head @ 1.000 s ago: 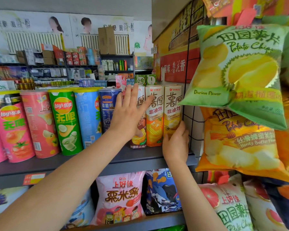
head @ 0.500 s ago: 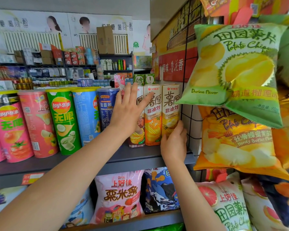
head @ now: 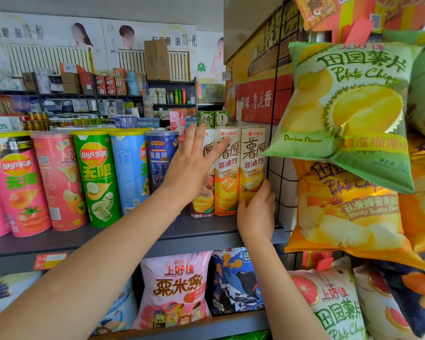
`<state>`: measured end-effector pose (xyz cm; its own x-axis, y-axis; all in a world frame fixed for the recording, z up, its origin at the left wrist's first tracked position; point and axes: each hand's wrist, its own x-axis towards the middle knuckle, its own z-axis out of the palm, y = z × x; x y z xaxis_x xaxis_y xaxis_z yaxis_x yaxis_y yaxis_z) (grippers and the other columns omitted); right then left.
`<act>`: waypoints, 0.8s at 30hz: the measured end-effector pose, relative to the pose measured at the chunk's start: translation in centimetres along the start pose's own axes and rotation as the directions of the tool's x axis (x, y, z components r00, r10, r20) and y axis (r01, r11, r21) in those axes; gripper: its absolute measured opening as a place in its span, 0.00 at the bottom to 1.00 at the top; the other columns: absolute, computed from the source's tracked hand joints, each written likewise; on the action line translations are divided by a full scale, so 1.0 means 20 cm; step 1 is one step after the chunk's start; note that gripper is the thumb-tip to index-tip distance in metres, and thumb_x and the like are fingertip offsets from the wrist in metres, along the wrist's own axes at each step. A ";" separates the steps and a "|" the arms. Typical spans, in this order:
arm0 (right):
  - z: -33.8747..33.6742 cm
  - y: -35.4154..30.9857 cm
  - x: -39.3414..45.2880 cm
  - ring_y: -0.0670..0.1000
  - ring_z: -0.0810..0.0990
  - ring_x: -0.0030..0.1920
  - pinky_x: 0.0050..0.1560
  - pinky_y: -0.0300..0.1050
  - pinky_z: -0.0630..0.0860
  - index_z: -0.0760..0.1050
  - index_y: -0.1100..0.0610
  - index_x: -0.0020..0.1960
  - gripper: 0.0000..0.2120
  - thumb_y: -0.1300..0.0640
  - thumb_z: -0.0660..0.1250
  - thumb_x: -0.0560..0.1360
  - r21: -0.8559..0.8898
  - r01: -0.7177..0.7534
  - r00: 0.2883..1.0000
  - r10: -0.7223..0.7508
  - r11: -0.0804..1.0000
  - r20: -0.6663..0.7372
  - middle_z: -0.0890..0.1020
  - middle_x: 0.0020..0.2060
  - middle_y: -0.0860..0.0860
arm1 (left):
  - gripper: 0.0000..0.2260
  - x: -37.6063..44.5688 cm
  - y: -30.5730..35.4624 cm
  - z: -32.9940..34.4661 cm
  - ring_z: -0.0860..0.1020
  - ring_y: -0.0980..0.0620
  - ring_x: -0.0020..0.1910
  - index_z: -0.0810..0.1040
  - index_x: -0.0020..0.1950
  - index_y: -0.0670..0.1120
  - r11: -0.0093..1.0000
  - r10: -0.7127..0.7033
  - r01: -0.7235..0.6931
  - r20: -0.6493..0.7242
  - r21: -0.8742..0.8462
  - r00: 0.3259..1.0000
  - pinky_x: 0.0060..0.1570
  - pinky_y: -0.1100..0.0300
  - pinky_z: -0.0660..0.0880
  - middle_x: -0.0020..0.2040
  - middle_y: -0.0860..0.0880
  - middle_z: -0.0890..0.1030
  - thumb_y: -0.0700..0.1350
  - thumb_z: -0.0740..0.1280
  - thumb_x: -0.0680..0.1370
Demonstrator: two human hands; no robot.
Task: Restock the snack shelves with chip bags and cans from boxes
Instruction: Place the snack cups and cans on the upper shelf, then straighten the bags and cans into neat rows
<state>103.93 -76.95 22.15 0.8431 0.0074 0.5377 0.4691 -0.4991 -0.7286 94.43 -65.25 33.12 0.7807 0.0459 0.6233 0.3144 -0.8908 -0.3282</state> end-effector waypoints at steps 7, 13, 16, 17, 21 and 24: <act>-0.01 0.00 0.00 0.62 0.71 0.67 0.56 0.58 0.76 0.53 0.58 0.78 0.33 0.59 0.66 0.79 -0.010 0.012 1.000 -0.012 1.000 0.008 0.69 0.67 0.60 | 0.63 0.02 0.01 -0.01 0.40 0.34 0.79 0.36 0.80 0.56 1.000 -0.003 0.003 0.013 -0.001 1.000 0.74 0.42 0.61 0.79 0.35 0.42 0.61 0.80 0.62; -0.01 0.00 0.01 0.62 0.72 0.67 0.56 0.59 0.77 0.53 0.58 0.78 0.33 0.59 0.66 0.79 -0.012 0.011 1.000 -0.011 1.000 0.005 0.69 0.67 0.60 | 0.63 0.03 0.02 0.01 0.40 0.34 0.79 0.36 0.80 0.56 1.000 -0.011 0.011 0.018 0.009 1.000 0.72 0.42 0.64 0.79 0.35 0.41 0.61 0.80 0.62; -0.01 0.01 0.01 0.62 0.71 0.67 0.57 0.59 0.77 0.53 0.57 0.78 0.33 0.59 0.66 0.79 -0.014 0.008 1.000 -0.008 1.000 -0.002 0.69 0.68 0.60 | 0.63 0.03 0.02 0.02 0.40 0.34 0.79 0.36 0.80 0.56 1.000 0.000 0.000 0.001 0.007 1.000 0.72 0.41 0.64 0.79 0.35 0.42 0.61 0.80 0.62; -0.01 0.01 0.01 0.62 0.71 0.67 0.57 0.59 0.77 0.53 0.57 0.78 0.33 0.59 0.66 0.79 -0.014 0.007 1.000 -0.007 1.000 -0.006 0.69 0.68 0.60 | 0.63 0.03 0.03 0.02 0.40 0.34 0.79 0.36 0.80 0.56 1.000 0.002 -0.001 -0.002 0.011 1.000 0.72 0.41 0.65 0.79 0.35 0.42 0.62 0.80 0.62; -0.01 0.01 0.02 0.63 0.71 0.67 0.56 0.59 0.76 0.53 0.58 0.78 0.33 0.59 0.66 0.79 -0.021 0.014 1.000 -0.014 1.000 -0.010 0.69 0.68 0.60 | 0.62 0.04 0.03 0.02 0.41 0.33 0.79 0.38 0.81 0.55 1.000 -0.008 0.008 0.005 0.021 1.000 0.73 0.39 0.64 0.79 0.34 0.43 0.62 0.80 0.62; -0.01 0.01 0.01 0.63 0.70 0.68 0.57 0.59 0.76 0.53 0.58 0.78 0.33 0.59 0.66 0.79 -0.017 0.020 1.000 -0.020 1.000 -0.002 0.68 0.69 0.60 | 0.62 0.04 0.02 0.03 0.40 0.32 0.78 0.39 0.81 0.55 1.000 -0.020 0.019 0.030 0.015 0.999 0.74 0.38 0.61 0.79 0.34 0.42 0.62 0.80 0.62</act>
<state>104.20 -77.25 22.16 0.8333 0.0158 0.5526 0.4810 -0.5133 -0.7107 95.40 -65.32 33.07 0.7902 0.0771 0.6079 0.3377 -0.8826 -0.3270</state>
